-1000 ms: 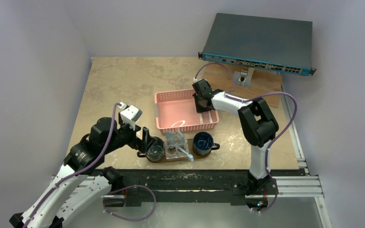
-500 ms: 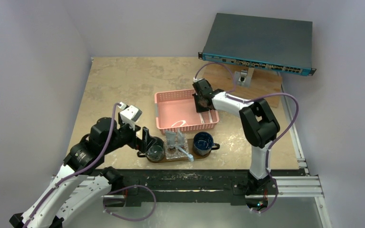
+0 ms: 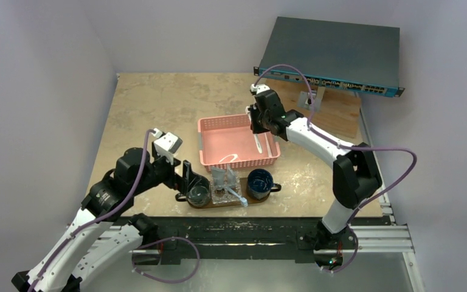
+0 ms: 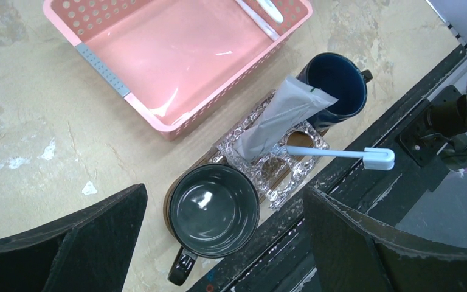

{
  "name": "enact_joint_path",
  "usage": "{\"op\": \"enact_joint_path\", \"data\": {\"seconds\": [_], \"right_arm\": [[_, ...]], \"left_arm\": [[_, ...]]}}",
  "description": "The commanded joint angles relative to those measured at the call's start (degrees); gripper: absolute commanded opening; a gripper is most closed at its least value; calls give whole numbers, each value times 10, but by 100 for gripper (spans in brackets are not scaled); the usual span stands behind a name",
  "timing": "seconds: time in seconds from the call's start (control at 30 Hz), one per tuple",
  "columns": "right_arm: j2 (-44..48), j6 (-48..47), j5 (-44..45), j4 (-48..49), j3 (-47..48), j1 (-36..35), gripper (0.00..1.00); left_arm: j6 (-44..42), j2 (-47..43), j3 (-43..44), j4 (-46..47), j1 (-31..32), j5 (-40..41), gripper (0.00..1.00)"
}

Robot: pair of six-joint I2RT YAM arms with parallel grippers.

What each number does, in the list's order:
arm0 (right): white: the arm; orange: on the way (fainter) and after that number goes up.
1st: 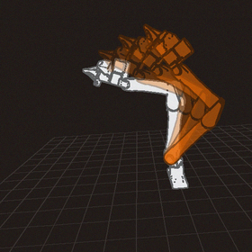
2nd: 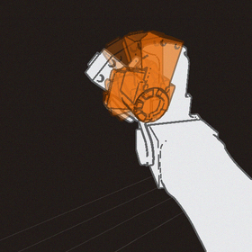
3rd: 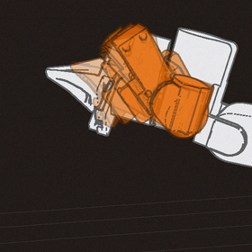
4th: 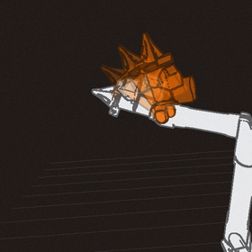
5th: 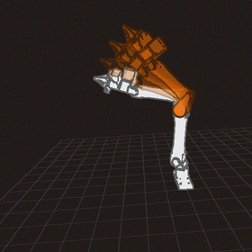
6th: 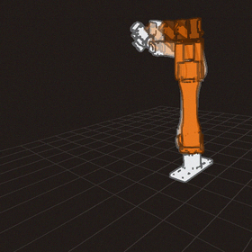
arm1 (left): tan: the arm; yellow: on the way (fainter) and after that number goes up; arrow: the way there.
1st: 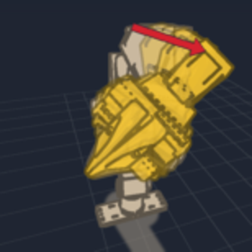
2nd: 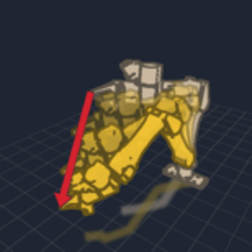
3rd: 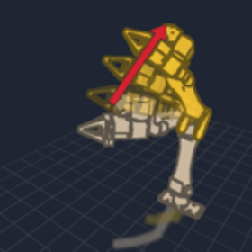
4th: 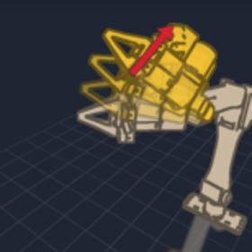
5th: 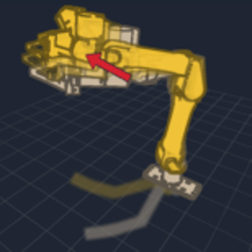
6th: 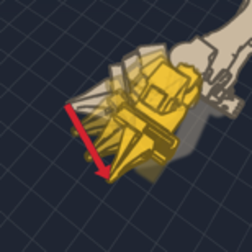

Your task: Prepare toiletry sets of a toothbrush and toothpaste on the tray

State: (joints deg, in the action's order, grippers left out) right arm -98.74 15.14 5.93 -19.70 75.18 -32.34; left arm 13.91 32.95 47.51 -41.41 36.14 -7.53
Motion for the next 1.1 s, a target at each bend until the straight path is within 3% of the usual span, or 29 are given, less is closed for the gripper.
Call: {"op": "enact_joint_path", "data": {"seconds": [0.0,0.2,0.5,0.8,1.07], "right_arm": [[59,-23,-19,-1,14,-7,0],[112,-32,-57,-29,26,-9,0],[185,-52,-220,-65,33,-9,0],[239,-62,-454,-61,3,-10,0],[253,-86,-558,-78,-9,-37,0]], "left_arm": [[-9,25,51,22,1,-13,100],[-22,59,93,34,1,-25,100],[-42,105,156,48,2,-49,100],[-14,132,187,70,2,-97,100],[17,153,225,71,0,-163,100]]}}
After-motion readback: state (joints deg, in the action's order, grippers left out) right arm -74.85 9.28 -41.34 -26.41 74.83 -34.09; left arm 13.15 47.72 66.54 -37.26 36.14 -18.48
